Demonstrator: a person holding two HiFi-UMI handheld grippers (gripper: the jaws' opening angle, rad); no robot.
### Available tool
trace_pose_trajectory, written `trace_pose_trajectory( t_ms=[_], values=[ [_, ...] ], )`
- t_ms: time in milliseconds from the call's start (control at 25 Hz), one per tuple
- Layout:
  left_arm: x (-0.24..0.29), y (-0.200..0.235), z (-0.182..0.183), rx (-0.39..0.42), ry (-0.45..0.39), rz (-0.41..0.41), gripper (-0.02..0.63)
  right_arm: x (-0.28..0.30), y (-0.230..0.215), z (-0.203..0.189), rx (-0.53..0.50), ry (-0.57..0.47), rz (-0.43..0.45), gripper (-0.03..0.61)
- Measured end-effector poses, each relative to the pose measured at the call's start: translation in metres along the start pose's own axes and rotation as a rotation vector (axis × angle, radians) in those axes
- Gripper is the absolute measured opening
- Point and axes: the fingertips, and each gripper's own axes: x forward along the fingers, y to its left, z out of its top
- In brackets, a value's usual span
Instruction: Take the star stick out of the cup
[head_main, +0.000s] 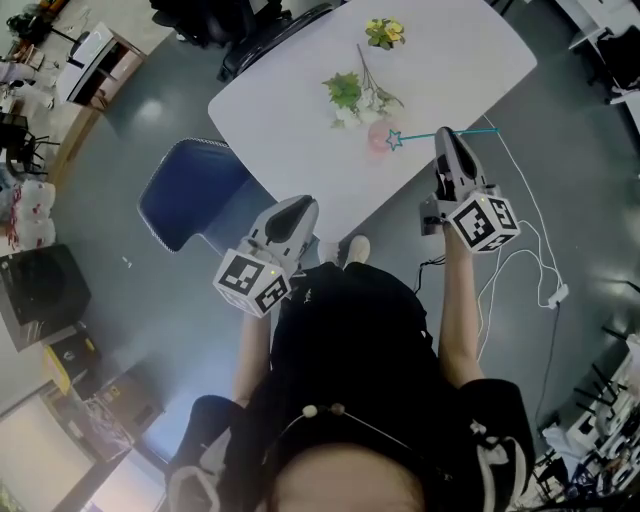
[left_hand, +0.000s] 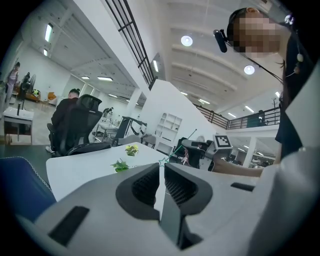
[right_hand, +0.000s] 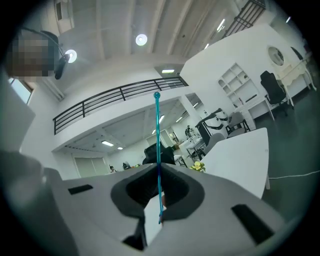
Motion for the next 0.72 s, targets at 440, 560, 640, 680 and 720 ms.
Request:
trace_pose_trajectory(
  t_ms=[440, 560, 640, 680, 720],
  values=[
    [0.012, -0.014, 0.002, 0.014, 0.005, -0.088, 0.020, -0.067, 0.057, 0.052, 0.053, -0.150, 0.046, 0.018],
    [0.016, -0.016, 0.002, 0.011, 0.003, -0.104, 0.020, -0.075, 0.061, 0.062, 0.051, -0.179, 0.050, 0.017],
    [0.018, -0.018, 0.001, 0.012, 0.005, -0.111, 0.020, -0.079, 0.062, 0.066, 0.056, -0.192, 0.056, 0.017],
    [0.019, -0.020, 0.000, 0.012, 0.005, -0.114, 0.020, -0.081, 0.062, 0.068, 0.060, -0.198, 0.056, 0.017],
    [0.019, -0.021, 0.000, 0.011, 0.006, -0.115, 0.020, -0.083, 0.061, 0.069, 0.060, -0.202, 0.053, 0.017]
  ],
)
